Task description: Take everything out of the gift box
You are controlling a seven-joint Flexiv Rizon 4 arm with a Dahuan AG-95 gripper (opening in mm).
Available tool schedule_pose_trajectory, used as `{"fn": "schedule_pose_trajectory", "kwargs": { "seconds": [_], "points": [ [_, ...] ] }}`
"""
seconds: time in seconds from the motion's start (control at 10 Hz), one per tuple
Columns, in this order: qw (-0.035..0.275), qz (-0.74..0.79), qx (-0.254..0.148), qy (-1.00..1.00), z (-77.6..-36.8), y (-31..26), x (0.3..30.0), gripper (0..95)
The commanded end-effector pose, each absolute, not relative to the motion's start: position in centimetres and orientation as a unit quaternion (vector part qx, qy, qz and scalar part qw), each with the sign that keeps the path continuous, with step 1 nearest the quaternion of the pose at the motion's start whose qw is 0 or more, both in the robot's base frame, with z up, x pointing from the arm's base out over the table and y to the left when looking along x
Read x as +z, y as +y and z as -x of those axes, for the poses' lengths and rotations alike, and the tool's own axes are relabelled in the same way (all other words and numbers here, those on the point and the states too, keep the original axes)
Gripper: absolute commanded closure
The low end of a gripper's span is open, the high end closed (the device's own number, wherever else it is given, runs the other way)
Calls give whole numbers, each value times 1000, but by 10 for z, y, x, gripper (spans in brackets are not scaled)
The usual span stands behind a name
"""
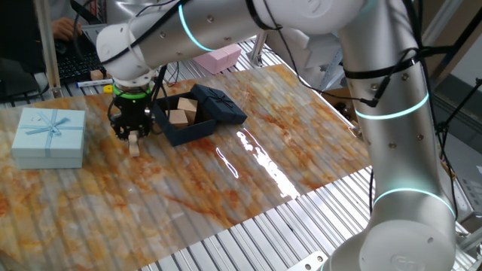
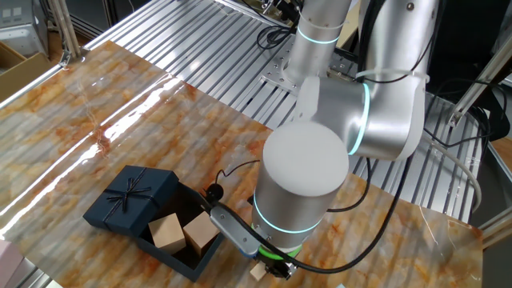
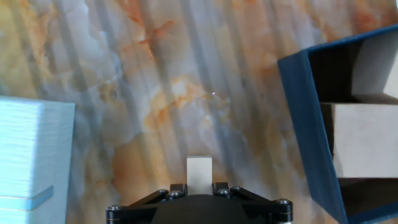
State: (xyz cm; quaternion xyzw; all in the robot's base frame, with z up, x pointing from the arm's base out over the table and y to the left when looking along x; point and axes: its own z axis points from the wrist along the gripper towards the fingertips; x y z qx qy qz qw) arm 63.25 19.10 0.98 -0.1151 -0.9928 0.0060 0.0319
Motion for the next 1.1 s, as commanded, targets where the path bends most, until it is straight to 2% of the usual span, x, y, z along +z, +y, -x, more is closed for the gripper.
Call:
{"fn": "schedule_pose_trajectory", "kwargs": {
  "seconds": [0.1,0.2,0.4,1.1],
  "points": [
    [35,128,5,-991,-632,191,7,760],
    [36,140,3,-989,-632,191,7,380],
    [38,150,1,-988,-632,191,7,0],
    [42,185,-2,-982,-624,184,15,0]
  ]
}}
